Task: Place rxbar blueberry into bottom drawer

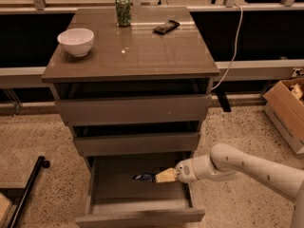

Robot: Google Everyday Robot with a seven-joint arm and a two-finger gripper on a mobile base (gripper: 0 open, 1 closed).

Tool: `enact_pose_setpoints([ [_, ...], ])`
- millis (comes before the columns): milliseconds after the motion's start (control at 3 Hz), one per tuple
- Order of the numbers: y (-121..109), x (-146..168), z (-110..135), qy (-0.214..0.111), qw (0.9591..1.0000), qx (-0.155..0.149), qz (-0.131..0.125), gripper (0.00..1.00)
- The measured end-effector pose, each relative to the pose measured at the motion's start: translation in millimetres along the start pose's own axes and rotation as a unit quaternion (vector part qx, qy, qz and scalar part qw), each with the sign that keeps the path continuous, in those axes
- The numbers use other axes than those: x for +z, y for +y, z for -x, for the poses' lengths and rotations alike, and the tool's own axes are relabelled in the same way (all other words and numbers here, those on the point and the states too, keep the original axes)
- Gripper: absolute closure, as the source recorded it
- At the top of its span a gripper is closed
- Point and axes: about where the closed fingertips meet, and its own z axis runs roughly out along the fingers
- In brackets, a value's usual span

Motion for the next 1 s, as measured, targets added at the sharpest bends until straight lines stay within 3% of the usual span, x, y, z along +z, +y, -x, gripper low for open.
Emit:
enact_pose_setpoints([
  [333, 4.2, -3.4, -1.5, -0.017, 0.9997, 0.014, -0.008, 1.0],
  [667, -25.8, 16.9, -0.3, -0.062, 0.9976, 0.03, -0.008, 1.0],
  [1000, -91.8, 63.8, 0.0, -0.086, 0.9952, 0.047, -0.006, 1.0],
])
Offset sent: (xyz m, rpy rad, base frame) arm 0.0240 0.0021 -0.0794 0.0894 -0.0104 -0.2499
